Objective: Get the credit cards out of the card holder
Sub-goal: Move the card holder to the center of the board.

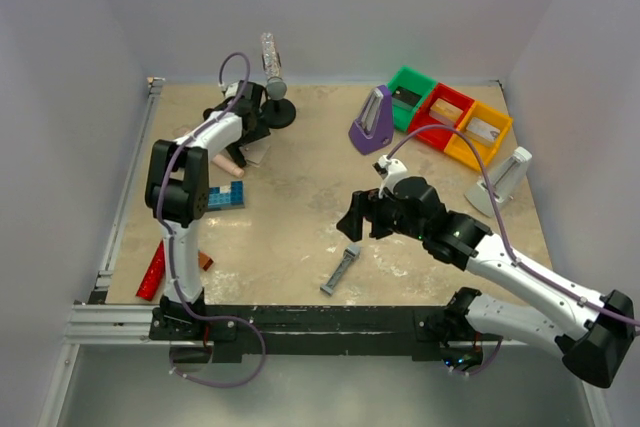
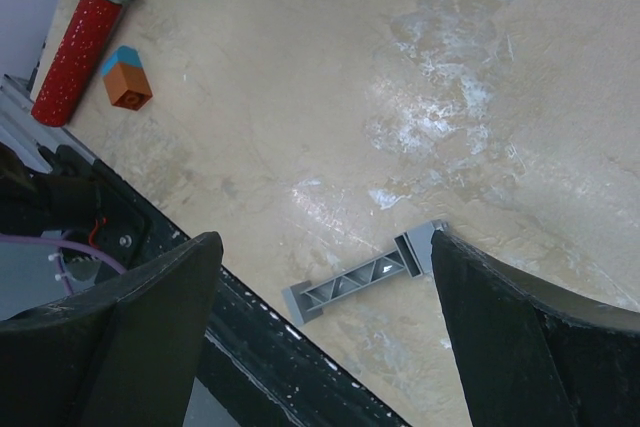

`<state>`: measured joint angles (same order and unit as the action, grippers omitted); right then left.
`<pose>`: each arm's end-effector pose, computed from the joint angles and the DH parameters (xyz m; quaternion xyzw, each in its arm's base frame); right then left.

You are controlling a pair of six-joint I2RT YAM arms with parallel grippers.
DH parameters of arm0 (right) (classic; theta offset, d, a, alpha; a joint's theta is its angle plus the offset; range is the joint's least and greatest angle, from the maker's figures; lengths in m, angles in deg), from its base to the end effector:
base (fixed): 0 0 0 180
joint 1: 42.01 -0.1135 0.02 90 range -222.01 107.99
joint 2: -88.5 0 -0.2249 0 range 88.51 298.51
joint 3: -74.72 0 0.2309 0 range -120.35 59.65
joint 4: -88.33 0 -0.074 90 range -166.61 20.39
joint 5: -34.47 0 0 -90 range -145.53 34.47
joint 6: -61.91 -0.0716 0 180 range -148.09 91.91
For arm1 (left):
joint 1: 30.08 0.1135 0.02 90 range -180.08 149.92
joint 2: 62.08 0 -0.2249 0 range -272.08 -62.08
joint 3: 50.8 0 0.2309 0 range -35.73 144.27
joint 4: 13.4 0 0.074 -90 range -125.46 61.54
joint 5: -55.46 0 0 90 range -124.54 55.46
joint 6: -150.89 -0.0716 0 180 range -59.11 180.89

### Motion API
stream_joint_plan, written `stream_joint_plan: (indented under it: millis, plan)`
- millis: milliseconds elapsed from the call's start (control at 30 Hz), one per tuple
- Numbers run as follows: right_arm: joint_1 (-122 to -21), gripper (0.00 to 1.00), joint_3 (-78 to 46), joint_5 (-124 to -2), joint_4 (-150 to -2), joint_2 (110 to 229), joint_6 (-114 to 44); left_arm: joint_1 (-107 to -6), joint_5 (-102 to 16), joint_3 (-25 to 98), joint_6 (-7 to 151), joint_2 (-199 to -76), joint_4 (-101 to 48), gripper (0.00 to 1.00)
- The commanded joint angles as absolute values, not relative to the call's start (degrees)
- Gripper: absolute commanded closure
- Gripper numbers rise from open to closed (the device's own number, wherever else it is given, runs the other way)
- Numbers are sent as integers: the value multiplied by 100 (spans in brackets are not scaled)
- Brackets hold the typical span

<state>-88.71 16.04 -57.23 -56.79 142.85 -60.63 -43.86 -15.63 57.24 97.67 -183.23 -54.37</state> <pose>0.1662 0.1794 0.2397 -0.1143 0.8608 0.3261 0.3737 0.4371 -0.0833 0.1388 -0.2367 0.9094 0.0114 0.3418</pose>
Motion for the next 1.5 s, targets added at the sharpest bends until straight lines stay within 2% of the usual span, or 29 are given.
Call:
stream_joint_plan:
  millis: [0,333,633,1133,1467]
  plan:
    - [-8850,10,1589,-5738,-5683,14107,-5947,-4432,-1441,6200,9605,-18495,-5869,35]
    - [-8850,10,1518,-5694,-5613,13992,-5894,-4423,-1810,6350,9570,-18715,-6432,36]
    - [-8850,10,1588,-5589,-5595,13896,-5877,-4440,-1933,5955,9464,-18435,-6415,44]
    - [-8850,10,1703,-5562,-5578,13772,-5903,-4765,-2504,4470,9403,-17521,-5659,53]
    - [-8850,10,1914,-5387,-5569,13816,-5877,-5205,-3137,3398,9675,-16677,-4842,53]
